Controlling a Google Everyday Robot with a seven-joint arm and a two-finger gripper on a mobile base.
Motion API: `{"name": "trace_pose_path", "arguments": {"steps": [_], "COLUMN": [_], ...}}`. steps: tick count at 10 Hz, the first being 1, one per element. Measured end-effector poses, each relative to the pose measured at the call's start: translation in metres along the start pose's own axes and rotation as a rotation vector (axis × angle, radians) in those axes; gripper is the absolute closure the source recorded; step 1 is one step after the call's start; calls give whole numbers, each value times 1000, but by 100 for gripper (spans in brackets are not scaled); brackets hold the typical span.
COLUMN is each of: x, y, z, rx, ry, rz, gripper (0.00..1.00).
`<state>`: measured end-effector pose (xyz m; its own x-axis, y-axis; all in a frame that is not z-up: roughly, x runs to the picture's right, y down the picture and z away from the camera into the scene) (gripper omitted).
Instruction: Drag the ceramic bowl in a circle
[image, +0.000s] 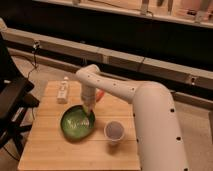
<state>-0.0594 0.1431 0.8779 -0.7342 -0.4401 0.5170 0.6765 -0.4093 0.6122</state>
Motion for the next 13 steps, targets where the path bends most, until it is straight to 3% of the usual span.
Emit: {"name": "trace_pose_path", "arguments": {"steps": [3, 5, 8, 10, 13], "x": [-34, -37, -14, 13, 18], "y": [34, 48, 41, 18, 15], "z": [-1, -17, -43, -56, -53], "rx": [-4, -37, -82, -77, -71], "ry": [-1, 9, 28, 41, 35], "rz": [89, 124, 101, 17, 43], "gripper": [100, 100, 100, 94, 100]}}
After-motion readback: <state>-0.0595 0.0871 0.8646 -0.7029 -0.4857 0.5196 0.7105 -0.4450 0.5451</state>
